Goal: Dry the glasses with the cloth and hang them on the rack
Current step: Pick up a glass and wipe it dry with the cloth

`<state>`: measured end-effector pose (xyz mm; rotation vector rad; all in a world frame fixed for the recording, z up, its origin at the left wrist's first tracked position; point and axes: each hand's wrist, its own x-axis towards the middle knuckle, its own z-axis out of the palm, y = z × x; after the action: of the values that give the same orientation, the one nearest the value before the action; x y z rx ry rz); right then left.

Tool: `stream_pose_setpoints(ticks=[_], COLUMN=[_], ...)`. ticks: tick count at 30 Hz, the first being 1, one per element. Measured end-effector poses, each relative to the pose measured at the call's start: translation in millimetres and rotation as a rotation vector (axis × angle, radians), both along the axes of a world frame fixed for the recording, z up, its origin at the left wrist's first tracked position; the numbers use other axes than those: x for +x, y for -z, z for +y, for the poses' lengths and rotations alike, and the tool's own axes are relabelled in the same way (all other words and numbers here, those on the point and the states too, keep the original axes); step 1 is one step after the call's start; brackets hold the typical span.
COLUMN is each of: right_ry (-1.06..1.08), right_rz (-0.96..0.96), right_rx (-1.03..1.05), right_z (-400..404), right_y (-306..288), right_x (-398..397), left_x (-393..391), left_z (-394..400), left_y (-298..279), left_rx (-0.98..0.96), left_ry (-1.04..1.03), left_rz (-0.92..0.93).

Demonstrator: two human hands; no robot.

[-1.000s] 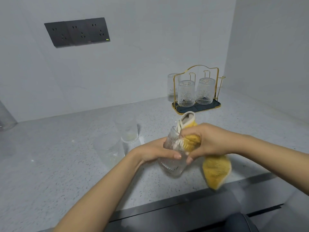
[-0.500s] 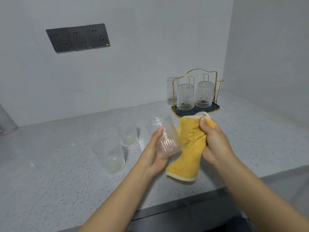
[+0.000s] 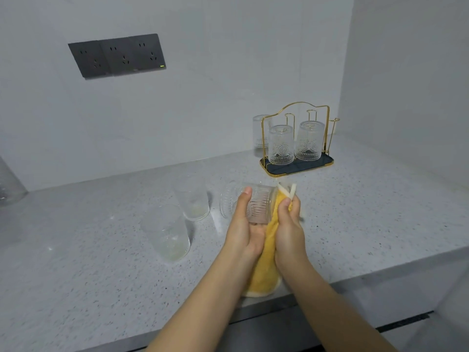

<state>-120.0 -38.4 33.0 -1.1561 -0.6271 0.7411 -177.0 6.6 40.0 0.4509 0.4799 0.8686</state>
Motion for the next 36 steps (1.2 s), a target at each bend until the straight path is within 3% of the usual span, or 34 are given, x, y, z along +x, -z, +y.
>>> stream_pose_setpoints(ticks=[5,11,17,21,25,27,29,33,36], right_ry=[-0.018,0.005,0.043,-0.031,-0.154,-0.164,-0.16,-0.122,0.023], right_rz=[-0.162,0.044,-0.1,0.029,0.126,0.094,0.026,-0.099,-0.316], right_rx=[0.076,0.011,0.099,0.053,0.077,0.092,0.083,0.091,0.076], right_z=[-4.7,0.2,0.8,8.6,3.7,3.5,4.1,3.4,5.9], right_y=[0.3,2.9,-7.5,-9.1,0.7,0.5,-3.3,-8.8,-8.3], right_x=[-5.6,3.8,5.8,34.8,39.1,40.6,41.3,31.9,24.5], left_x=[-1.2,-1.4,-1.6,-14.4,-24.0,-30.3,-33.3,-33.0,-32.6], left_z=[-3.9,-5.4,-5.2,1.3,6.0,7.6,10.7,11.4,14.3], left_y=[4.1,-7.6,-1.6,6.3,6.5,8.7,11.4,10.2,1.5], left_rx=[0.01,0.087,0.146,0.318,0.507,0.601,0.672,0.693,0.716], left_ry=[0.006,0.013,0.013,0.034,-0.018,-0.042,0.021,0.102,0.229], left_rz=[0.064,0.011,0.149,0.326,0.639,0.794,0.832,0.707,0.672])
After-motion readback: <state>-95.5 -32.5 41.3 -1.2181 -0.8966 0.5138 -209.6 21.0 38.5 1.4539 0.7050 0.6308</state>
